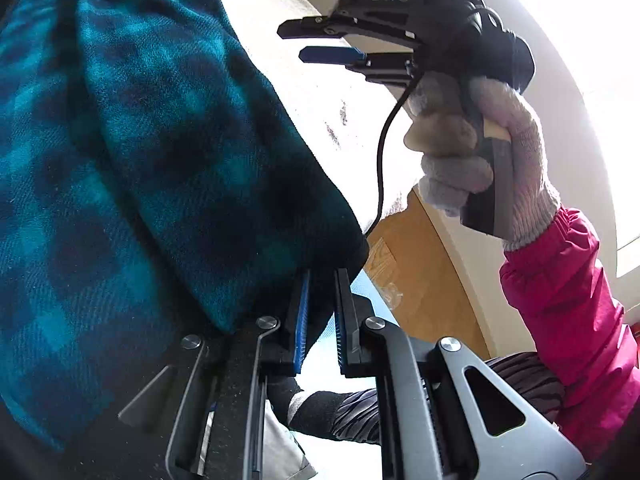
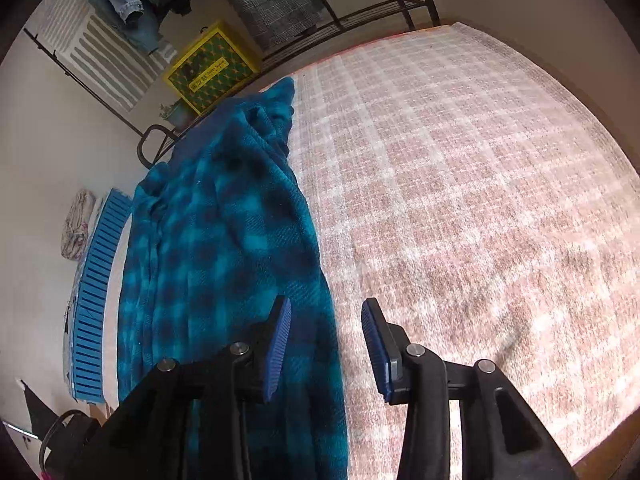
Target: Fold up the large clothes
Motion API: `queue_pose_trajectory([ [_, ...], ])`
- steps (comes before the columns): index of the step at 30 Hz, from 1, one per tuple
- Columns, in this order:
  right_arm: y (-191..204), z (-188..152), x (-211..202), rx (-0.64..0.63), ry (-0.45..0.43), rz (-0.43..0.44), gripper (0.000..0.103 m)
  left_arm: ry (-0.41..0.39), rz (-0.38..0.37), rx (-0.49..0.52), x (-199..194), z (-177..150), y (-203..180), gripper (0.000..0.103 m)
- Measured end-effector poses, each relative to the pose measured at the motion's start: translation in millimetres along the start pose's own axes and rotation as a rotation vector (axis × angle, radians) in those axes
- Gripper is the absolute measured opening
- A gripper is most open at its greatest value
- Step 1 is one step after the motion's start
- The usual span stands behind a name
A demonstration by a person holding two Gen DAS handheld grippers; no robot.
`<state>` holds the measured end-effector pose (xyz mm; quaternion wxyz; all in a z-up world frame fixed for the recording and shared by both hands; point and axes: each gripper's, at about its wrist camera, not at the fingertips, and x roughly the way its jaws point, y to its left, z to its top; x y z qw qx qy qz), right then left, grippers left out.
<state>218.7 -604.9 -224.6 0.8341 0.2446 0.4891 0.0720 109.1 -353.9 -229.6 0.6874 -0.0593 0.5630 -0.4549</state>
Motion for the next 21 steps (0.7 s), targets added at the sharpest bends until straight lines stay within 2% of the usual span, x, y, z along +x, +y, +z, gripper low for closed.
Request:
queue_pose_trajectory([
  [2,-5,-23,-14,-0.005,0.005,0.030,0.064,-0.018,0.001,0.018,-13,-3,0,0.008],
  [3,-10,-37,-18,0.009,0.007,0.045,0.067,-0.029,0.010,0.023,-18,-4,2,0.008],
  [9,-34,-101,-7,0.140,0.076,0.139,0.068,-0.076,0.054,-0.026,-32,-2,23,0.008],
  [11,-33,-109,-9,0.152,0.031,0.158,0.070,-0.089,0.090,-0.024,-28,-16,16,0.008],
  [14,-30,-111,-5,0.175,0.045,0.214,0.069,-0.097,0.115,-0.030,-30,-14,20,0.008],
  [15,-25,-112,-1,0.166,0.054,0.203,0.068,-0.088,0.121,-0.029,-31,-10,23,0.008],
  [16,-19,-112,0,0.144,0.050,0.185,0.065,-0.074,0.129,-0.031,-24,-7,27,0.008],
  [18,-6,-112,9,0.113,0.097,0.170,0.019,-0.040,0.146,-0.039,-10,-11,34,0.008],
  [21,10,-111,16,0.082,0.105,0.050,0.007,-0.051,0.150,-0.037,-10,-13,34,0.008],
])
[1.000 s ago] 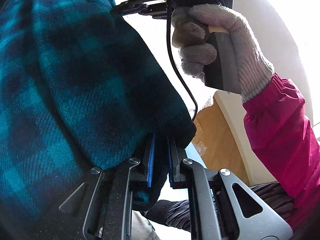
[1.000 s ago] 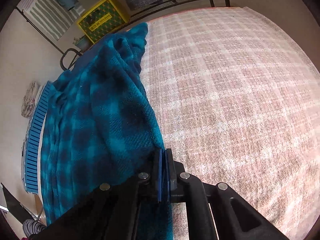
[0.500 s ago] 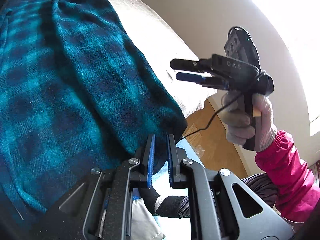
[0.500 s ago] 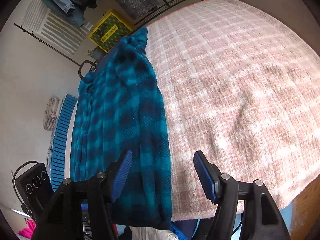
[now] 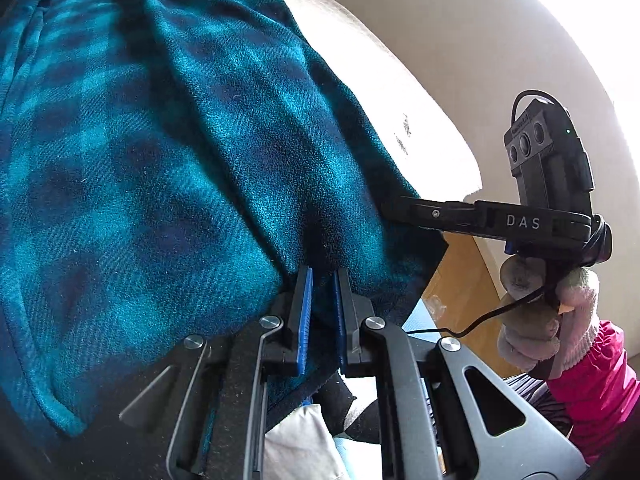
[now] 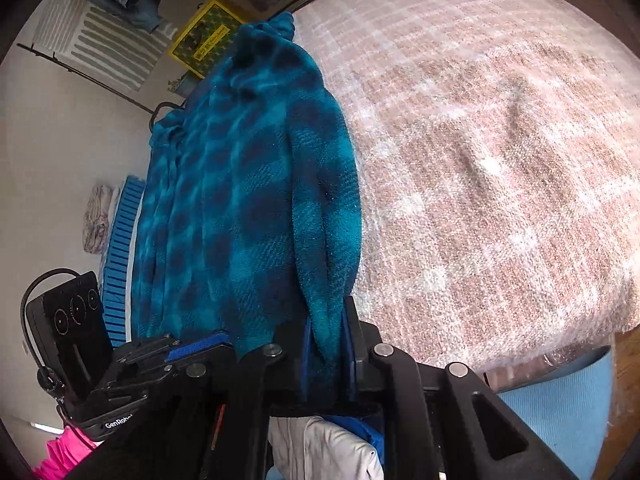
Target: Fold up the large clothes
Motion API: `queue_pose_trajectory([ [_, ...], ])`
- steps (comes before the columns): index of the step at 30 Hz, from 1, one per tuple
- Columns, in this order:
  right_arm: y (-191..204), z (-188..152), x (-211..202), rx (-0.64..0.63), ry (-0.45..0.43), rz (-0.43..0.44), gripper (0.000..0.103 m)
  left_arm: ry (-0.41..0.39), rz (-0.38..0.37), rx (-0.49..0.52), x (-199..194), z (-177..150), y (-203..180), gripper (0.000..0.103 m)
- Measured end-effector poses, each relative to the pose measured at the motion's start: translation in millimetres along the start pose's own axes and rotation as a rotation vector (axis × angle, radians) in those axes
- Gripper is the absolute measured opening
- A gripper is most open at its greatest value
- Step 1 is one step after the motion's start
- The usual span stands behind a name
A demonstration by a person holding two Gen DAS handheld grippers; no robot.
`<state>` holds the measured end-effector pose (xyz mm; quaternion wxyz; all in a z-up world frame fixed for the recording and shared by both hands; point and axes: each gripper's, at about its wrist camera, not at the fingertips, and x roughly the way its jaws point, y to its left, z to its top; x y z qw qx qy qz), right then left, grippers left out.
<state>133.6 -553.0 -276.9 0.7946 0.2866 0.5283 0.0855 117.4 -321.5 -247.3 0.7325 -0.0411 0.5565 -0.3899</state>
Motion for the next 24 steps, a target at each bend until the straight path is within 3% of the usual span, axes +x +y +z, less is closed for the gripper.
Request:
queue_pose_trajectory([
  [4,34,2,-9,-0.091,-0.044,-0.158,0.005,-0.020,-0.041,-0.038,-22,3,4,0.008],
  [10,116,-14,-14,-0.405,-0.144,-0.408,0.004,-0.195,-0.078,-0.088,-112,11,22,0.008],
  [18,201,-49,3,-0.735,-0.190,-0.512,0.004,-0.433,-0.035,-0.227,-220,13,89,0.008],
  [24,254,-76,45,-0.931,-0.137,-0.512,0.004,-0.519,-0.031,-0.365,-263,-6,139,0.008],
])
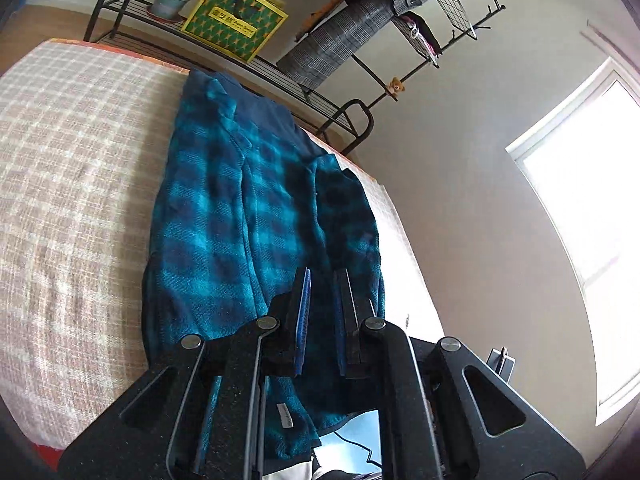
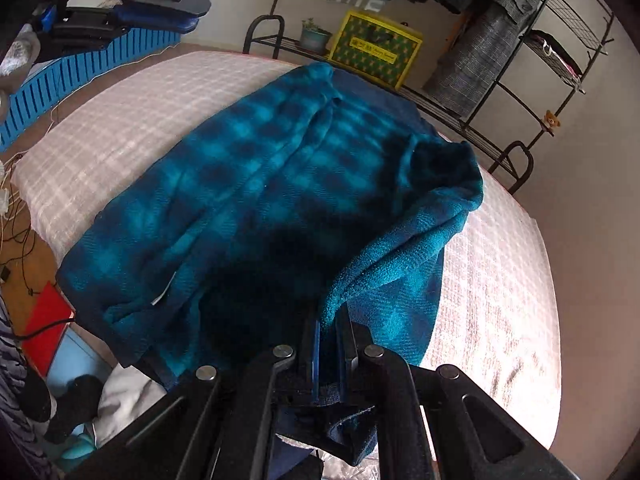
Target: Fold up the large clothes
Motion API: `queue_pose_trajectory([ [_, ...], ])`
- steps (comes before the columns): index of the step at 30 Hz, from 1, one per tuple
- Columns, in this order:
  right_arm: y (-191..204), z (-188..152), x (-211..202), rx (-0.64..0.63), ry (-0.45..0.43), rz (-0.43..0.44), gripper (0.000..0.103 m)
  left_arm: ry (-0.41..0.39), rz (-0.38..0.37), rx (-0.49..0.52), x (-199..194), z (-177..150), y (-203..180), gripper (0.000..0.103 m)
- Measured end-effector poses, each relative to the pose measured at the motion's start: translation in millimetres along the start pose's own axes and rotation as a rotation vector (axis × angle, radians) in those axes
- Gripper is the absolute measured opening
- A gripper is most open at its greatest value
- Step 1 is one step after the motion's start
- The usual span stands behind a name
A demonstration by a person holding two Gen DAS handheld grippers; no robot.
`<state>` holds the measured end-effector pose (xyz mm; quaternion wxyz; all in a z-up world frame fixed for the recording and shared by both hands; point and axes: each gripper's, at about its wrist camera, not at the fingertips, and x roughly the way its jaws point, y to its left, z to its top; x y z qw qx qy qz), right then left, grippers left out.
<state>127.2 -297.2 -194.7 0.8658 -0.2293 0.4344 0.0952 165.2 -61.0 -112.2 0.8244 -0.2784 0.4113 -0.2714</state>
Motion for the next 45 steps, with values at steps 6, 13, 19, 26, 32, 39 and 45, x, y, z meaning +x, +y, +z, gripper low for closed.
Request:
queue_pose_trajectory([
  [6,52,5,35,-0.146,0.067,0.109,0.004,-0.006,0.044,-0.019,-9,-1,20,0.008],
  [13,36,-3,29,-0.086,0.080,0.248,0.025,0.054,0.067,-0.022,15,-11,29,0.008],
  [19,-23,-8,-10,0.097,0.016,0.459,0.040,0.163,0.080,0.067,58,-29,5,0.012],
  [26,-100,-19,-10,0.326,-0.034,0.634,0.045,0.273,0.057,0.103,105,-47,-17,0.046],
  [32,-126,-19,12,0.403,-0.023,0.586,0.045,0.336,0.040,0.067,137,-49,-21,0.060],
  [39,-219,-21,65,0.725,-0.051,0.671,0.065,0.444,0.097,0.183,173,-78,-34,0.060],
  [45,-269,5,129,0.903,-0.092,0.689,0.072,0.472,0.081,0.242,179,-87,-40,0.057],
])
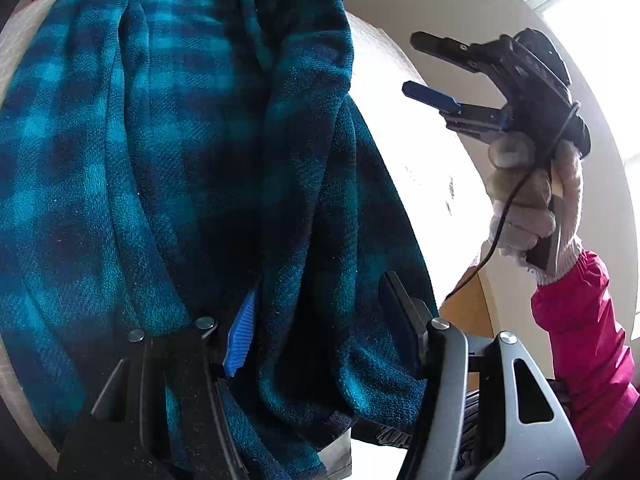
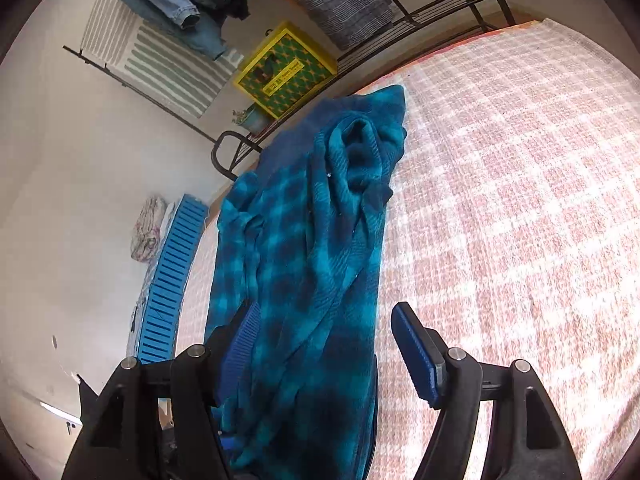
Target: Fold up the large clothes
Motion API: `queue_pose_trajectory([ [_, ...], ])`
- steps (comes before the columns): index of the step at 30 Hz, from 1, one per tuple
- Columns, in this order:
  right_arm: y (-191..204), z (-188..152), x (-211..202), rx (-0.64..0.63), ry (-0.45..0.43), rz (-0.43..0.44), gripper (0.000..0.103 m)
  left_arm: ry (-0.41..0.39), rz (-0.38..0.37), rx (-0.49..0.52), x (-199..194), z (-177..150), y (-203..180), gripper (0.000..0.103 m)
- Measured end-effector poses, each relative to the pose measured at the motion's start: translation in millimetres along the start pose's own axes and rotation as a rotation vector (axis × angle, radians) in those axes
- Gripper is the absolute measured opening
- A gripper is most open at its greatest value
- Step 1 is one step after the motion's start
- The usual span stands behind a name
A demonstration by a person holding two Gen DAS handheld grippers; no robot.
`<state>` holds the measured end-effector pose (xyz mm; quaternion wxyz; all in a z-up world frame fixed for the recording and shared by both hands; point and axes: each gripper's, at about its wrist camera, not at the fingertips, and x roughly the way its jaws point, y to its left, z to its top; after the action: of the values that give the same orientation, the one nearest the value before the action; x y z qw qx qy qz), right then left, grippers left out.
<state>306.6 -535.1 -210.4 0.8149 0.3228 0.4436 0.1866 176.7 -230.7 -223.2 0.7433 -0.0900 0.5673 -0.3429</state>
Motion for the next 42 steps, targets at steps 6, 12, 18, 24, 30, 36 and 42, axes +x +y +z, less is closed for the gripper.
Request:
queue_pose_trajectory([
  [6,-17,42,52,0.045,-0.001,-0.017,0.073,0.018,0.002,0.034,9,2,-5,0.028],
  [12,-34,72,91,0.109,-0.014,0.009,0.073,0.020,-0.048,0.014,10,7,3,0.011],
  [18,-12,85,103,0.053,-0.033,-0.043,0.028,0.010,-0.070,0.021,10,6,5,0.009],
  [24,64,84,105,-0.226,-0.039,-0.426,0.021,0.000,-0.100,0.016,4,-1,3,0.009],
  [30,155,63,149,-0.612,-0.033,-0.699,0.019,0.001,-0.114,-0.011,3,-4,17,0.009],
  [36,183,21,234,-0.876,0.122,-0.737,0.034,0.018,-0.117,-0.027,6,-9,29,0.008],
  [42,177,27,221,-0.765,0.158,-0.492,0.042,0.023,-0.126,-0.029,8,-3,31,0.008],
])
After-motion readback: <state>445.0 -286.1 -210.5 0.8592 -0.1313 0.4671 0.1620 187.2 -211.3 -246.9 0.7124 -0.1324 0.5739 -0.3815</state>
